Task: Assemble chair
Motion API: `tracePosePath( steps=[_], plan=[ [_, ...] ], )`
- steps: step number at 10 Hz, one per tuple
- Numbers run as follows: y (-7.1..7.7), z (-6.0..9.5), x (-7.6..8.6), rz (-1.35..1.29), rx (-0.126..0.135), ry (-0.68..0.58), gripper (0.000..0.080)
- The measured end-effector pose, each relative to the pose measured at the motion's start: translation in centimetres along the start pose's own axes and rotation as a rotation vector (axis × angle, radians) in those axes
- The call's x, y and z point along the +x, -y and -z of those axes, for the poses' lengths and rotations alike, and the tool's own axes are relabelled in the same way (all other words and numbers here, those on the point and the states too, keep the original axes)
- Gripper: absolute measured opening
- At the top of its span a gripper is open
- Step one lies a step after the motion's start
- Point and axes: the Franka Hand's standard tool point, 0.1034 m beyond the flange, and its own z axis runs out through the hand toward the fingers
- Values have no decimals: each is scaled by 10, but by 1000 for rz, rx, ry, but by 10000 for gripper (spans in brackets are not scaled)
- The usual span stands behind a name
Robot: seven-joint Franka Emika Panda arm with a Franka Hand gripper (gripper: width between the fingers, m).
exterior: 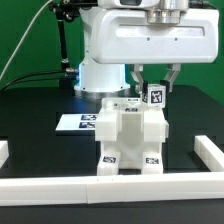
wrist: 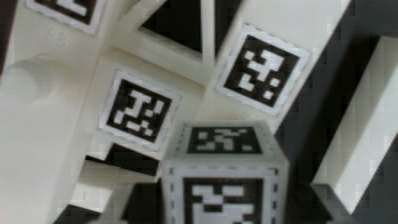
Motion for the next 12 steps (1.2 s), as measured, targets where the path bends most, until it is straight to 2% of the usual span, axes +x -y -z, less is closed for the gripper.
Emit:
tracePosePath(
  steps=[6, 7, 8, 12],
  plan=[
    [0, 0, 0, 0, 0, -1, 282],
    [0, 0, 0, 0, 0, -1, 474],
    [0, 0, 0, 0, 0, -1, 609],
    [-1, 0, 0, -1, 0, -1, 647]
  ],
)
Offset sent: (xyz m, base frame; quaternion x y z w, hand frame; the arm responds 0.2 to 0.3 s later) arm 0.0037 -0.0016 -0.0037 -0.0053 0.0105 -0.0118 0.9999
